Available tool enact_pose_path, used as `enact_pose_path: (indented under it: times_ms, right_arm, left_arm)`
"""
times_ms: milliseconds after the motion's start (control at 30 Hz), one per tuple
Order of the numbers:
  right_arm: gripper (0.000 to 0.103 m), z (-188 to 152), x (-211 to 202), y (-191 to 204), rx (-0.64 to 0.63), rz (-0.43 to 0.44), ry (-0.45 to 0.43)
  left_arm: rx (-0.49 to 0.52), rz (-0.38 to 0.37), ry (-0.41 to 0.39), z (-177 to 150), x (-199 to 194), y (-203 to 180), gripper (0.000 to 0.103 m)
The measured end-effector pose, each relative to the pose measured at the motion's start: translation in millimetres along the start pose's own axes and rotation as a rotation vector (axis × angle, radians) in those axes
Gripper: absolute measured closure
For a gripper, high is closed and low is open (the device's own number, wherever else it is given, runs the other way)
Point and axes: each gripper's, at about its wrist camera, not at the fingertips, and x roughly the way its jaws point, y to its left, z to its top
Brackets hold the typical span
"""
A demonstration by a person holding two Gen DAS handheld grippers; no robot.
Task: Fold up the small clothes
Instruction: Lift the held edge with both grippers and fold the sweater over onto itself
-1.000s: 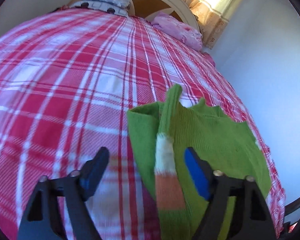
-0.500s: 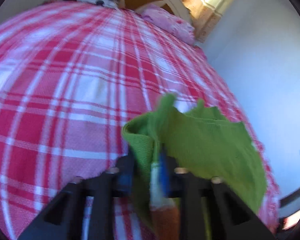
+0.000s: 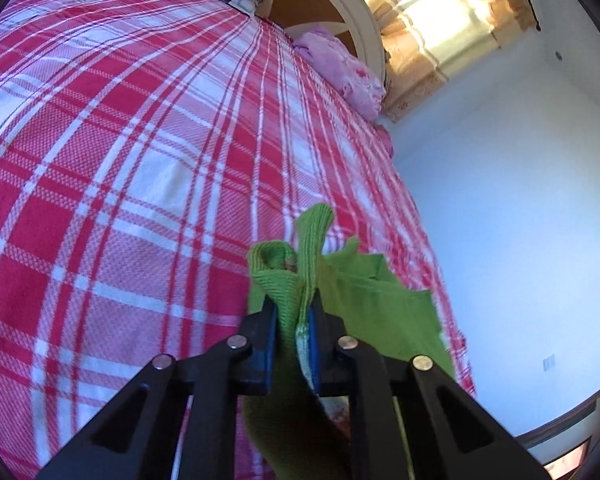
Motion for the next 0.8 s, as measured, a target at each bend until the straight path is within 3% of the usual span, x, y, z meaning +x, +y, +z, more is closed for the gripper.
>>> enact_pose_path:
  times_ms: [300,800]
  right_arm:
    - [0.096,-16,-34,-50,0.162,0.002,-0.075]
    - [0.097,-62,-78,-148,0.407,-0.046,-0.142]
  left_arm:
    - [0.043,-0.031,-0.054,4,0,-66,0.09]
    - [0.182,-0.068,0.014,-9,74,-179,0.09]
